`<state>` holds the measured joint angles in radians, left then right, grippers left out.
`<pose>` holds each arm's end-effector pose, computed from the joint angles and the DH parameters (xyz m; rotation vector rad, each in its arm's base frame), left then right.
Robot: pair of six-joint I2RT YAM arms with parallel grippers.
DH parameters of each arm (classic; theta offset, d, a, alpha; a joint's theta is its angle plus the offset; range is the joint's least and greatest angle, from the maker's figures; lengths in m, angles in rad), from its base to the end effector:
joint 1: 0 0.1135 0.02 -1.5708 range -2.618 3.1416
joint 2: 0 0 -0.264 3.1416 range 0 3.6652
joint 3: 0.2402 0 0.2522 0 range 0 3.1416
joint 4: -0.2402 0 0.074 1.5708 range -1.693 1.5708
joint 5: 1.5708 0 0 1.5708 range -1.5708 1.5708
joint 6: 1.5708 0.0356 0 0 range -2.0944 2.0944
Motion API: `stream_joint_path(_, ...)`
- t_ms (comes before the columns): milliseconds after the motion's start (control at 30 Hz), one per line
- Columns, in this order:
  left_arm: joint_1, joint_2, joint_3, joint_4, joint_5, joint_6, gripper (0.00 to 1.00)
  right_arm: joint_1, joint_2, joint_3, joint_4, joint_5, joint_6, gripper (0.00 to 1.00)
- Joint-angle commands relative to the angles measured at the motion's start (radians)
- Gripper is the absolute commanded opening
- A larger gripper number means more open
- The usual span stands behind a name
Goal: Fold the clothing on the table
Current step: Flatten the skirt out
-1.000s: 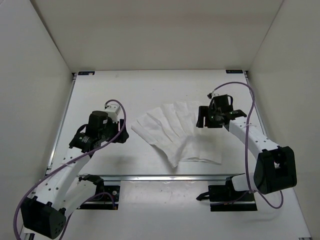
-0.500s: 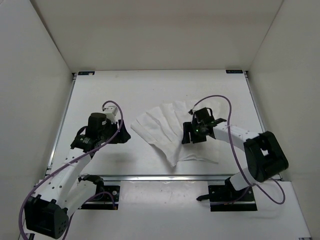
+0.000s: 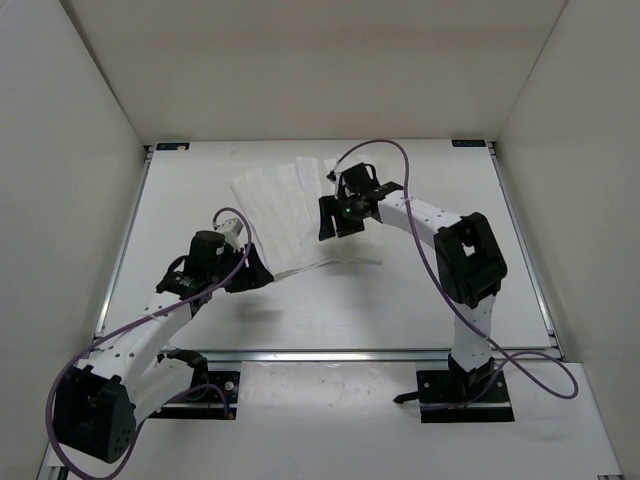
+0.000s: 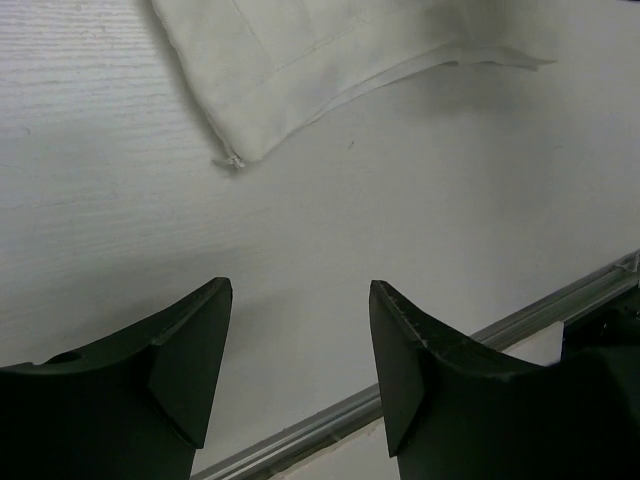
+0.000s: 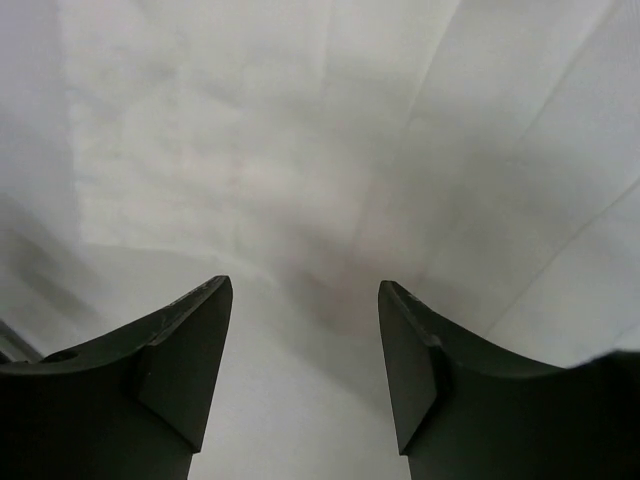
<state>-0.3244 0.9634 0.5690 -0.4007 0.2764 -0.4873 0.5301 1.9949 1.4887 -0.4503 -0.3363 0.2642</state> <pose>0.1811 -0.0712 0.2143 -0.0603 2.4446 -0.7058 0.3685 0.2296 0.1999 -0.4850 2.5669 0.7284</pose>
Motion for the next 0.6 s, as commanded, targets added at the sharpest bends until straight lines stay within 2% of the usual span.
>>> stream_joint_path(0,0.013,0.037,-0.011,0.071,-0.043,-0.054,0.69,0.021,-0.18,-0.033,0.008,0.059,-0.013,0.58)
stream_joint_path(167,0.024,0.136,-0.023,0.144,-0.115,-0.103,0.7,-0.021,-0.416,-0.246,0.09,0.135,0.036,0.61)
stream_joint_path(367,-0.005,0.319,0.009,0.275,-0.129,-0.152,0.68,-0.157,-0.554,-0.511,0.166,0.169,0.118,0.63)
stream_joint_path(433,-0.01,0.375,0.017,0.328,-0.114,-0.177,0.65,-0.209,-0.573,-0.593,0.211,0.151,0.13,0.63)
stream_joint_path(567,-0.021,0.443,0.009,0.422,-0.111,-0.224,0.62,-0.301,-0.559,-0.703,0.35,0.01,0.174,0.62)
